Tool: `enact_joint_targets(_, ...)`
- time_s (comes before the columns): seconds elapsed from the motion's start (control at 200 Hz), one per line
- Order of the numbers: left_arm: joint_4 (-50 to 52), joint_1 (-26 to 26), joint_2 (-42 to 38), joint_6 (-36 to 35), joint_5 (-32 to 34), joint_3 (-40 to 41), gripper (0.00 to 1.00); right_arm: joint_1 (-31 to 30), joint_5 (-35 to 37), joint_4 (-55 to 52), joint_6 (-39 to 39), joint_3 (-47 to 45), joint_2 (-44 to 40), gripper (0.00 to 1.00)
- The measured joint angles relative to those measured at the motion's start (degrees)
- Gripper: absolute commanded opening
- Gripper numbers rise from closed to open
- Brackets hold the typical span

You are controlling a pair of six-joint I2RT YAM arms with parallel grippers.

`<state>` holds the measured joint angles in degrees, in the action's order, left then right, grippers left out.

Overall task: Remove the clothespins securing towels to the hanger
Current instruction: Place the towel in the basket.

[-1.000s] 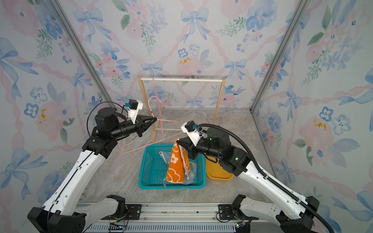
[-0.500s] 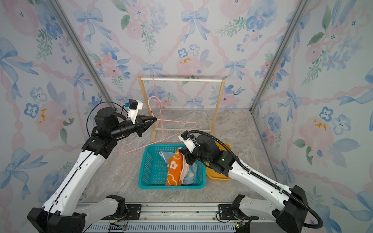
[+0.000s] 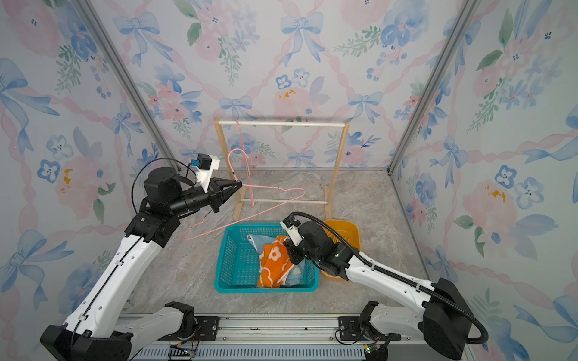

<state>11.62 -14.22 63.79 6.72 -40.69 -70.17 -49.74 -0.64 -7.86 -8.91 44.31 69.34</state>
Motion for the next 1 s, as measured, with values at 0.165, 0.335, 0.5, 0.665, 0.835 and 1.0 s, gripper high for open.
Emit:
enact_joint_targets(0.165, -0.3, 0.0, -0.2, 0.0, 0.0, 0.0, 0.00, 0.3, 3.7, 0.0, -1.9, -0.7, 3.4, 0.00)
enact_joint_targets(0.335, -0.4, 0.0, -0.4, 0.0, 0.0, 0.0, 0.00, 1.8, 6.3, -0.1, -4.0, -0.8, 6.4, 0.00)
enact_joint_targets(0.5, -0.4, 0.0, -0.5, 0.0, 0.0, 0.0, 0.00, 3.8, 7.8, -0.3, -5.7, -1.6, 6.9, 0.00)
enact_joint_targets(0.665, -0.4, -0.7, -0.6, 0.7, 0.8, 0.0, 0.00, 4.0, 8.2, -0.4, -6.7, -1.7, 6.9, 0.11)
enact_joint_targets(0.835, -0.4, -1.8, -1.2, 1.1, 2.5, -0.4, 0.00, 4.0, 8.3, -0.5, -7.3, -1.7, 7.0, 0.32)
enact_joint_targets(1.0, -0.8, -3.6, -1.7, 1.4, 5.8, -1.2, 0.00, 4.0, 9.1, -2.2, -7.2, -1.7, 5.1, 0.39)
